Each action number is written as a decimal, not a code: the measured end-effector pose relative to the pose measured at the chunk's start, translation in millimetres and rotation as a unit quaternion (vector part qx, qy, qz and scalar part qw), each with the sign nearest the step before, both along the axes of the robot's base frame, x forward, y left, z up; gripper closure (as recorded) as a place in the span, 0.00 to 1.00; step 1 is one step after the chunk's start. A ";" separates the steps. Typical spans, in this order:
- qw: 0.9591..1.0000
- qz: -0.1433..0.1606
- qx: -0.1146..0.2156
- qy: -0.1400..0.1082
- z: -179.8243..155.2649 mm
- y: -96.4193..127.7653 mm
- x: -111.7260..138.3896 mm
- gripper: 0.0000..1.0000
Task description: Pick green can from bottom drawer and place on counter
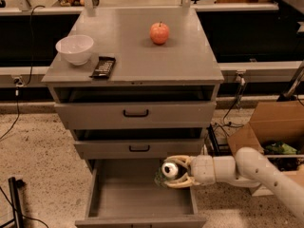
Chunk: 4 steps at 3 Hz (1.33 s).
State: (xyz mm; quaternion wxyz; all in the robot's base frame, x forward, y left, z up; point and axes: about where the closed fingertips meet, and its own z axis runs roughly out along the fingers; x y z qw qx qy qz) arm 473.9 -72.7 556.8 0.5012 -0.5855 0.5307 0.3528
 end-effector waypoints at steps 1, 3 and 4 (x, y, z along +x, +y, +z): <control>0.998 -0.014 -0.067 0.006 60.6 -29.7 17.8 1.00; 0.993 0.005 -0.114 0.016 163.5 -54.5 75.0 1.00; 0.995 0.014 -0.101 -0.005 218.5 -54.4 103.6 1.00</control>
Offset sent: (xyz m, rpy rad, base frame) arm 0.0874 -0.0768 0.1885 -0.3219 0.0440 -0.0224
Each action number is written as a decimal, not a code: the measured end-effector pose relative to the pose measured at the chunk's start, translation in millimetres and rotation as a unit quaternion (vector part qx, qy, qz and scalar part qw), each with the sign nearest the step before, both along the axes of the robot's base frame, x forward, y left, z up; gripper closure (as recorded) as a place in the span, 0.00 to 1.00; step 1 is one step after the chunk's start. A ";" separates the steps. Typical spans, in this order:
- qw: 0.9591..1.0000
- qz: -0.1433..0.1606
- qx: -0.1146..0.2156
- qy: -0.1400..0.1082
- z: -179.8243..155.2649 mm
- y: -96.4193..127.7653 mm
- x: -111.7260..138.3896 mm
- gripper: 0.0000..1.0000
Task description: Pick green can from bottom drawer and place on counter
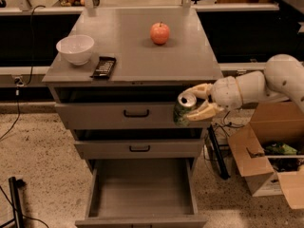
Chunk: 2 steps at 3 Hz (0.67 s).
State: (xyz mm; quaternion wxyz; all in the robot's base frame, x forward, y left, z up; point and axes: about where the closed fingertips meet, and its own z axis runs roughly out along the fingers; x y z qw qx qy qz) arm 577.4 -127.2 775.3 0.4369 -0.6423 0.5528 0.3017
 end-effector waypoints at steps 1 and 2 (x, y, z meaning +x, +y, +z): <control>1.000 0.006 0.001 -0.022 45.0 5.7 16.4 1.00; 0.999 0.016 -0.020 -0.035 87.4 20.1 27.6 1.00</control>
Offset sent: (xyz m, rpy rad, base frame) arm 0.0397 0.0322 0.1386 -0.0951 -0.0988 0.0461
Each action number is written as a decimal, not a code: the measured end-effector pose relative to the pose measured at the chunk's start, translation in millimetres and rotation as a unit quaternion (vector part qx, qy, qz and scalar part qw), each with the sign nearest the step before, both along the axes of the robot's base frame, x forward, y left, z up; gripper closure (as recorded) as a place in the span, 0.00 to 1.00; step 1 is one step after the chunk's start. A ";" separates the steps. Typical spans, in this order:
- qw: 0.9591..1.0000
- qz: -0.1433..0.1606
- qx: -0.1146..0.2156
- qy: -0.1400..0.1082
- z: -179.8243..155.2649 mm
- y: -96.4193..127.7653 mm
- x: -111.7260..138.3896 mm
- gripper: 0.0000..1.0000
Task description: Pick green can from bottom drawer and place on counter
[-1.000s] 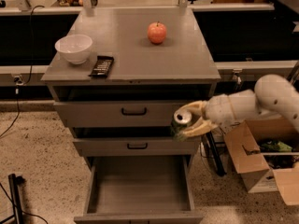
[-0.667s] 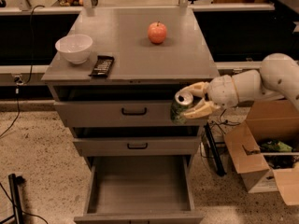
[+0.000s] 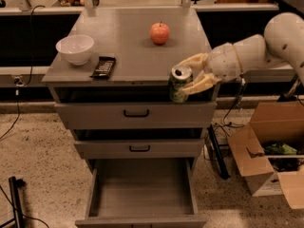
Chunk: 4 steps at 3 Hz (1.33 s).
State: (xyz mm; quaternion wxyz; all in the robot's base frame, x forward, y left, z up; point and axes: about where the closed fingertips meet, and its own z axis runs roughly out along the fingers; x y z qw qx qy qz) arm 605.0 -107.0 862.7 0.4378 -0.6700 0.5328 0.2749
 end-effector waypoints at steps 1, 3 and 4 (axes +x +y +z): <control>1.000 0.012 -0.023 -0.002 28.0 16.3 3.9 1.00; 0.999 -0.017 -0.022 0.017 49.3 27.5 43.6 1.00; 0.997 -0.057 -0.009 0.044 37.2 20.9 70.2 1.00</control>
Offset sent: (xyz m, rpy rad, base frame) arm 0.0293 0.0332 0.0755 -0.0642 -0.0011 0.0206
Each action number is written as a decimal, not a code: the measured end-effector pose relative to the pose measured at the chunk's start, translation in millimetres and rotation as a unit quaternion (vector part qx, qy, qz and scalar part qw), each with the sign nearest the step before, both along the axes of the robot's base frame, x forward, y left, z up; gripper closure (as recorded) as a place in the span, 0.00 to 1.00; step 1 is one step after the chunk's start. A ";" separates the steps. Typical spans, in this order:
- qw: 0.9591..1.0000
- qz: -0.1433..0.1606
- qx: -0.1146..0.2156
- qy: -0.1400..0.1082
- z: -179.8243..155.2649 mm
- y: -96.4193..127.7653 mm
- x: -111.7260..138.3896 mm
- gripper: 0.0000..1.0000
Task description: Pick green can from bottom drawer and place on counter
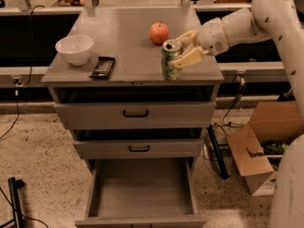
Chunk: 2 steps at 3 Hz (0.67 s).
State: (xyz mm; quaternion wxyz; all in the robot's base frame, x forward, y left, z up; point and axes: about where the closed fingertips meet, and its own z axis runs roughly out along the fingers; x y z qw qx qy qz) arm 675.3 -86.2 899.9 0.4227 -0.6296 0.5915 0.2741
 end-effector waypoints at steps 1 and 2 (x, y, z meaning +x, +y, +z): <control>0.999 -0.038 0.001 0.023 -10.3 -8.6 21.3 1.00; 0.997 -0.073 0.000 0.024 -16.3 -18.5 35.2 0.85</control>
Offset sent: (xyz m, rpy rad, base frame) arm 0.0523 -0.0399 -0.0221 -0.0058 0.0339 -0.2655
